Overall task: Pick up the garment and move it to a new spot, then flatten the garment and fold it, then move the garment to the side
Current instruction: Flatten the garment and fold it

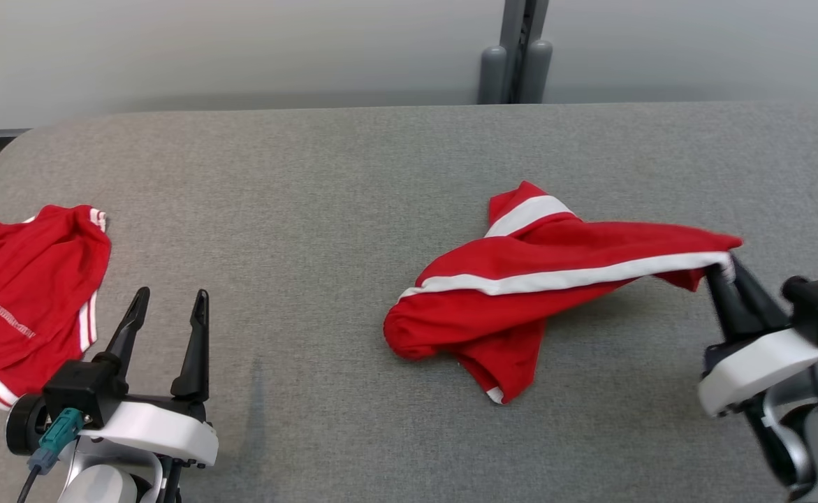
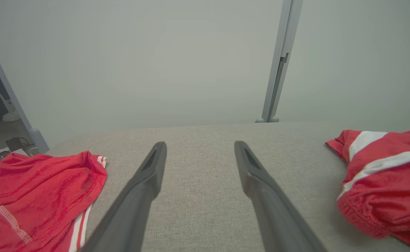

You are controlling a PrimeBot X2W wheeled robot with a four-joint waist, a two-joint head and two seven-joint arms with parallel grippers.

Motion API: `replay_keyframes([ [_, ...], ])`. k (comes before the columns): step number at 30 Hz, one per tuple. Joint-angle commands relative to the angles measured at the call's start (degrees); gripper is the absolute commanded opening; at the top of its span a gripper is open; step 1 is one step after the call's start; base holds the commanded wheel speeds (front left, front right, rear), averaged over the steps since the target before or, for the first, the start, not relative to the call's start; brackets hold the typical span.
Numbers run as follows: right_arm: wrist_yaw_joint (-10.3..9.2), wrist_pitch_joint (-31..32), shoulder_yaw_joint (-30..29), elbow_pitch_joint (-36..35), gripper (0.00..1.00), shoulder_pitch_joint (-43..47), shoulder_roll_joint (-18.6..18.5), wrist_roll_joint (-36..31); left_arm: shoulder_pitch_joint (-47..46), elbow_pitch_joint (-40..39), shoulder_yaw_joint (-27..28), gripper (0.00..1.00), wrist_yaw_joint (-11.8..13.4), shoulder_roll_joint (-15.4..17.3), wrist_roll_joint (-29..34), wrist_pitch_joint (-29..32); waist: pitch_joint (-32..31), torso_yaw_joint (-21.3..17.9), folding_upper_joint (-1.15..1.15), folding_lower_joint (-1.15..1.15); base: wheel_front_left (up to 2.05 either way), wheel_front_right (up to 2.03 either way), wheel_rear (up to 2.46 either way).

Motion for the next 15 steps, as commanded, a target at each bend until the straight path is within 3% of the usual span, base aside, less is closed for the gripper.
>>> replay_keyframes([
  [1, 0.01, 0.51, -1.06, -1.01, 0.0, -0.42, -0.72, -0.51, -0.31, -0.27, 0.24, 1.0, 0.17, 0.13, 0.27, -0.11, 0.17, -0.55, 0.0, 0.0, 0.0, 0.0, 0.0],
  [8, 0.01, 3.91, -9.48, -3.78, 0.0, 2.24, -1.17, -0.97, -1.16, -1.13, 0.02, 1.0, 0.54, 0.75, 0.47, 0.29, 1.01, -1.35, 0.0, 0.0, 0.0, 0.0, 0.0],
  [15, 0.01, 3.02, -13.9, 4.81, 0.0, 8.03, 2.52, 0.38, -1.17, -1.39, -0.33, 1.0, 0.84, 0.8, 0.5, 0.16, 1.62, -0.74, 0.0, 0.0, 0.0, 0.0, 0.0],
])
